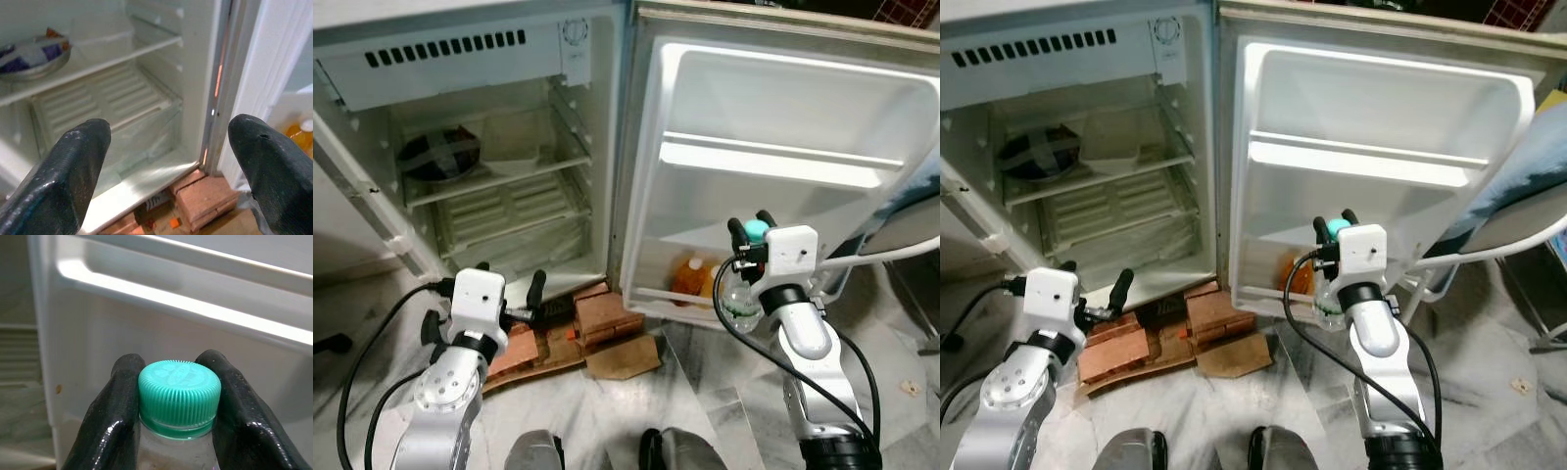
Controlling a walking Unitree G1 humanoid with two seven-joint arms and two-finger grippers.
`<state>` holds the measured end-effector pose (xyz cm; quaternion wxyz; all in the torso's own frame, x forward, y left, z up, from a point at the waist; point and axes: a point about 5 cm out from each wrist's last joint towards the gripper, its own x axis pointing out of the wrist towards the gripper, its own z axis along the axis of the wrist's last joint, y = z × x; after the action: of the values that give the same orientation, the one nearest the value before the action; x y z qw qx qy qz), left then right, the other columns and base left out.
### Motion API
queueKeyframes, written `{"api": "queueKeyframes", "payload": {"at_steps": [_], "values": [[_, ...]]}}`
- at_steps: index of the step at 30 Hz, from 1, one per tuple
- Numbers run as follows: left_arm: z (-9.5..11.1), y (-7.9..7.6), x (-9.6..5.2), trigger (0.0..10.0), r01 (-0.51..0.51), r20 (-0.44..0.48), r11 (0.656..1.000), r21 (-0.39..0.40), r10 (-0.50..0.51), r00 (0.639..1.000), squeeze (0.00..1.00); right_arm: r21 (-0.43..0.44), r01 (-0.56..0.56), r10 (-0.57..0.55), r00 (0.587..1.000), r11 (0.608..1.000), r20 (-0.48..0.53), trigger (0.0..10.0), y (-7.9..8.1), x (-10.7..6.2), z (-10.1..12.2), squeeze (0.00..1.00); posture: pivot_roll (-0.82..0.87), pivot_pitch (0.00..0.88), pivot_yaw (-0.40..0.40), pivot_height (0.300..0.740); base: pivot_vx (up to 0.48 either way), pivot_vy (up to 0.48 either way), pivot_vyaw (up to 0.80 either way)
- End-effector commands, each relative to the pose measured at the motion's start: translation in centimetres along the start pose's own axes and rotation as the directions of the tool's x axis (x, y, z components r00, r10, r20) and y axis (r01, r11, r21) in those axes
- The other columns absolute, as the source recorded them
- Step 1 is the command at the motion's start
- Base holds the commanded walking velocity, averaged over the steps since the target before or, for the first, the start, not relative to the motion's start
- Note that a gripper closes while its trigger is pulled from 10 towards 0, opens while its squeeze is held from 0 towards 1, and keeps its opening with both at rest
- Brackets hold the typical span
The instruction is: Restocking fridge
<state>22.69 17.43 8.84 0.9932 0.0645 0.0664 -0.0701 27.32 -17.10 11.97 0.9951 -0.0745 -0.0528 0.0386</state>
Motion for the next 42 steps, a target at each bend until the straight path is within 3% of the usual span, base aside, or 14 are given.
{"api": "queueKeyframes", "payload": {"at_steps": [1,11,16,22,31,42], "values": [[0.0,-0.1,0.1,10.0,0.012,-0.008,1.000,0.000,-0.012,1.000,0.00,0.007,0.014,-0.014,1.000,1.000,0.012,10.0,-0.1,0.2,0.3,0.00,0.07,0.108,-0.055,0.740,0.000,0.000,0.00],[0.4,-0.2,1.2,10.0,0.082,-0.004,0.996,0.040,-0.082,0.997,0.00,0.040,0.055,-0.057,0.998,0.998,0.031,10.0,0.7,0.0,0.4,0.00,0.05,0.075,0.037,0.740,0.000,0.000,0.00],[0.3,-0.7,2.6,10.0,0.118,0.002,0.991,0.064,-0.118,0.993,0.00,0.040,0.077,-0.078,0.996,0.996,0.034,10.0,0.7,-0.3,0.3,0.00,0.03,0.047,0.034,0.740,0.000,0.000,0.00],[0.6,-1.0,3.7,10.0,0.116,0.020,0.990,0.085,-0.118,0.993,0.00,0.003,0.064,-0.064,0.997,0.998,0.052,10.0,0.5,0.4,0.5,0.00,0.01,0.013,0.006,0.740,0.000,0.000,0.00],[0.6,-1.2,3.4,10.0,0.110,0.033,0.991,0.081,-0.113,0.993,0.00,0.021,0.058,-0.059,0.997,0.998,0.054,10.0,0.4,1.3,0.8,0.00,0.04,0.043,-0.055,0.740,0.000,0.000,0.00],[0.2,-1.4,3.4,10.0,0.093,0.045,0.994,0.053,-0.095,0.994,0.00,0.037,0.024,-0.025,0.999,0.999,0.037,10.0,2.0,1.6,0.4,0.00,0.06,0.060,-0.088,0.740,0.219,0.000,0.00]]}}
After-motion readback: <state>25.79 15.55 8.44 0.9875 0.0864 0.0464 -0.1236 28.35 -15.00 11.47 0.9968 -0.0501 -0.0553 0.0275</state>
